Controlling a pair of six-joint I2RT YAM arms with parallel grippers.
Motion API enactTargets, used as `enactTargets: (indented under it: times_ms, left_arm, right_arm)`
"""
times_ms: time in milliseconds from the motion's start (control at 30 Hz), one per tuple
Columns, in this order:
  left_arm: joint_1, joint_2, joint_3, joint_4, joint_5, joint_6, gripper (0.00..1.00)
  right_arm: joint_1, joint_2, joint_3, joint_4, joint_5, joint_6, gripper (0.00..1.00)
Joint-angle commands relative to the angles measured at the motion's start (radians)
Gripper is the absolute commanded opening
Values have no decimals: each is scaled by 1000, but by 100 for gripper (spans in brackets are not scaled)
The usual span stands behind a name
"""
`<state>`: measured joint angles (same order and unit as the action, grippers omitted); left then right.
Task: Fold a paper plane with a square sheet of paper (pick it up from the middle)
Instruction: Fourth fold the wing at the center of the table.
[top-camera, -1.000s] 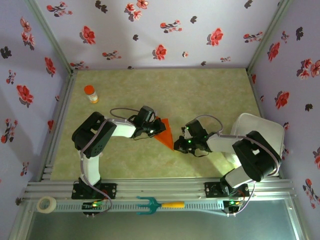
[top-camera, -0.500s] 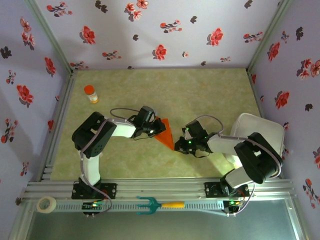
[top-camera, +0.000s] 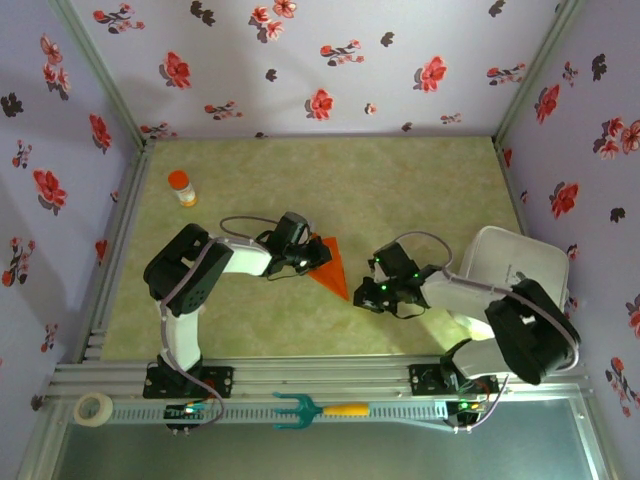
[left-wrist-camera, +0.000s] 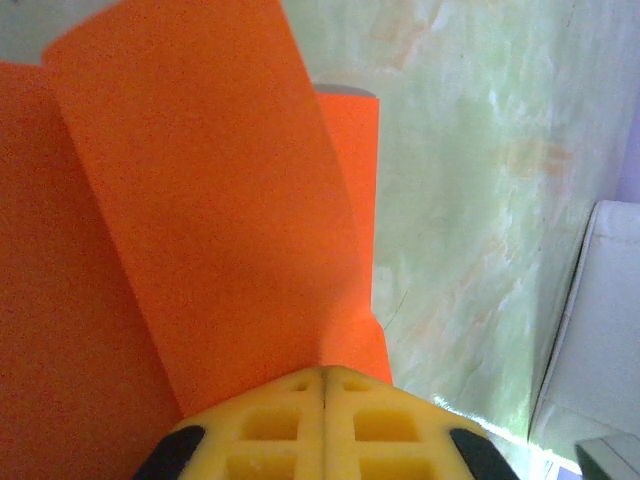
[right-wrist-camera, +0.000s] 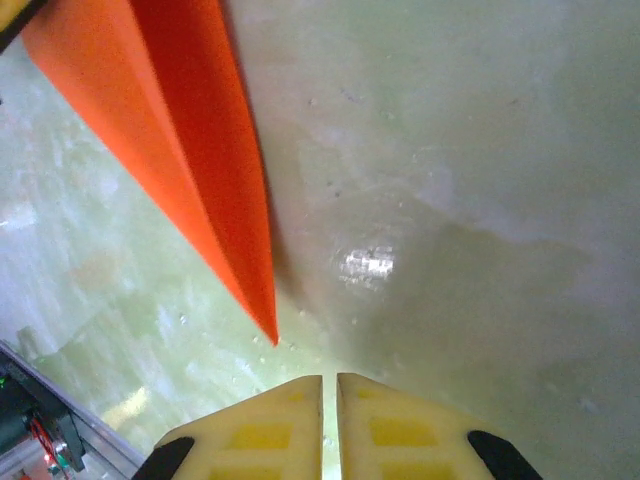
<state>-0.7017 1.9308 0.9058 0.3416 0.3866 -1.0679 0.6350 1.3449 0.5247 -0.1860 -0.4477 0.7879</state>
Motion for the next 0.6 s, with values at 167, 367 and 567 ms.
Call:
enactTargets:
  times_ms: [167,367,567]
  left_arm:
    - [10,31,-35,-67,-33,0,0]
    - [10,37,-36,-64,-32,-1,0]
    - [10,48,-35,-53,-26,-6,0]
  right_arm:
    - [-20,-8,92,33,-33,-12,8]
    - [-21,138,167,157,-108,9,2]
    - [-21,238,217,207,-117,25,2]
